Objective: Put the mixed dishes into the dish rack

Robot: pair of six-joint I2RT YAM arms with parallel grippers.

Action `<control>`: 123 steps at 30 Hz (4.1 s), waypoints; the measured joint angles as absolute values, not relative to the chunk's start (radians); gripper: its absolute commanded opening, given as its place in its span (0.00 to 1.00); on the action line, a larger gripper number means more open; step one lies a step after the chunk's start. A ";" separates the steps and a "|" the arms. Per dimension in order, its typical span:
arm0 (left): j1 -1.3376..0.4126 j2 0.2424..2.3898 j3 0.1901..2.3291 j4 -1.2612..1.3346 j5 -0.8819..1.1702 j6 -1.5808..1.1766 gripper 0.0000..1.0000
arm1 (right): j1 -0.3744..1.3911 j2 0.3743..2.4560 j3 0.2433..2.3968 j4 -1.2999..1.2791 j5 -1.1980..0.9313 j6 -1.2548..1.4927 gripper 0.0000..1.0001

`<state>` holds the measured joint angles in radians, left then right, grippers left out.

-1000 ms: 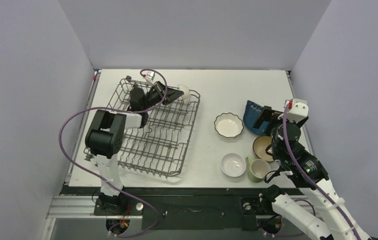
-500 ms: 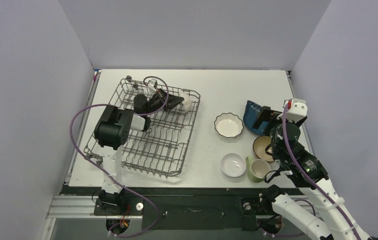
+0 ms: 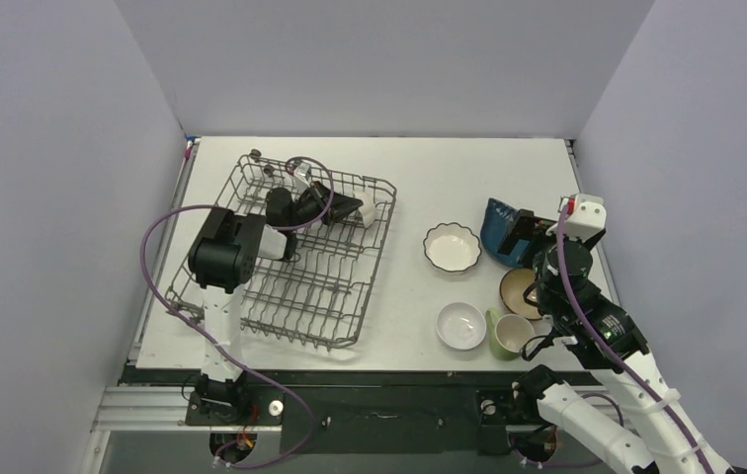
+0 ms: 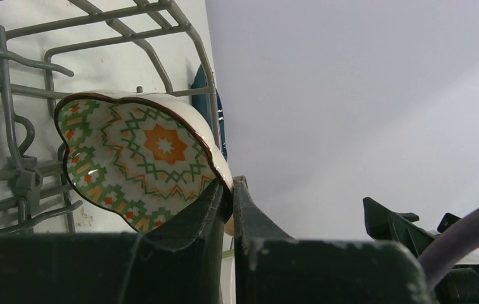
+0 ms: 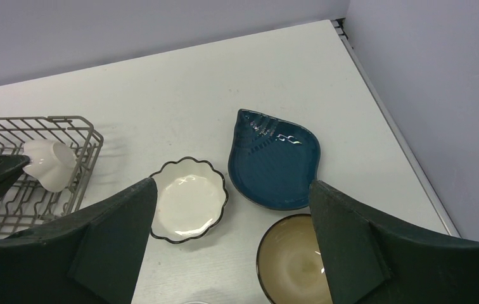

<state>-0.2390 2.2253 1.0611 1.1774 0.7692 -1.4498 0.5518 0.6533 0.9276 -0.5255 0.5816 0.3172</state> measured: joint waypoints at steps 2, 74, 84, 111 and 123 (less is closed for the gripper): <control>-0.236 2.225 1.061 1.175 0.774 -1.437 0.07 | 0.552 0.652 0.928 -0.525 0.582 0.317 0.85; -1.552 1.356 0.770 0.228 -0.681 -0.001 0.97 | 0.552 0.545 0.905 -0.524 0.666 0.348 0.84; -1.622 1.724 0.990 0.211 -0.676 0.174 0.83 | 0.552 0.533 0.901 -0.524 0.675 0.349 0.84; -1.603 2.026 1.228 0.033 -0.735 0.281 0.93 | 0.552 0.518 0.890 -0.521 0.680 0.352 0.85; -1.571 1.394 0.951 0.047 -0.568 -0.012 0.98 | 0.552 0.763 1.063 -0.750 0.543 0.445 0.94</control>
<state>-1.5707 1.3941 0.9512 0.0467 -0.5682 -0.0120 0.5518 0.7631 1.0630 -0.7502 0.5430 0.4454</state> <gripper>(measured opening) 0.971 0.969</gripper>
